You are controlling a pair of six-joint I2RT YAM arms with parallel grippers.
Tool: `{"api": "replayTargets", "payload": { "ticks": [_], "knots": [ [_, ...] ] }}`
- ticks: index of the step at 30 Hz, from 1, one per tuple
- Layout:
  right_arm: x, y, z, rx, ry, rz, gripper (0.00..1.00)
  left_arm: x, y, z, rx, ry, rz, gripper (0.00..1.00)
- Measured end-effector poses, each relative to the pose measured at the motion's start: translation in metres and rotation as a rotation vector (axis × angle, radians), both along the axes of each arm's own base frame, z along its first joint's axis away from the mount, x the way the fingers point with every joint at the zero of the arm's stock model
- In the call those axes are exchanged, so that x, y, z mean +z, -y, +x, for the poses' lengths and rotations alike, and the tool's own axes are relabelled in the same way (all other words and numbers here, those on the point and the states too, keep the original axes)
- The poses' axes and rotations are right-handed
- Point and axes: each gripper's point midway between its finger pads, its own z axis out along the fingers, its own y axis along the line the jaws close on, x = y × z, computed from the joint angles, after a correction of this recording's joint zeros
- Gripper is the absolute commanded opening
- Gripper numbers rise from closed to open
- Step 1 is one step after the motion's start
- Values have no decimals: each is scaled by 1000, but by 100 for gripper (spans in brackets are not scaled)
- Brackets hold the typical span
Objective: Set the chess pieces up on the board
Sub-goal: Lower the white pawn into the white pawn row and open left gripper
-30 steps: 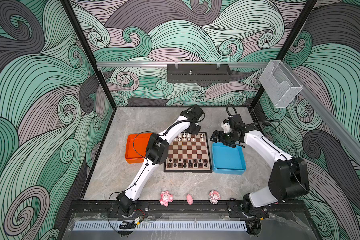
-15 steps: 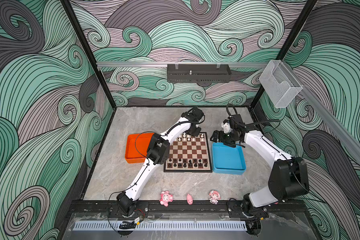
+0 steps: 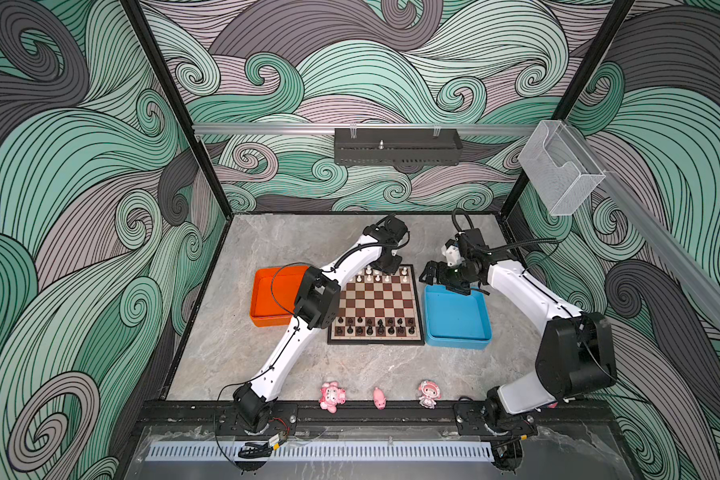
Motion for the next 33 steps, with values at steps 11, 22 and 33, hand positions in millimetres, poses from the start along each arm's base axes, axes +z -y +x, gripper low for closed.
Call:
{"api": "replayTargets", "payload": {
  "ticks": [11,22,33],
  "knots": [
    [0,0,0,1,-1,2,99,1,0,1,-2,2,-2,37],
    [0,-1,0,2,-2,6,99,5,3,3,-3,15,-14,39],
    [0,-1,0,2,-2,6,99,19,8,2,-11,37,-33,39]
  ]
}}
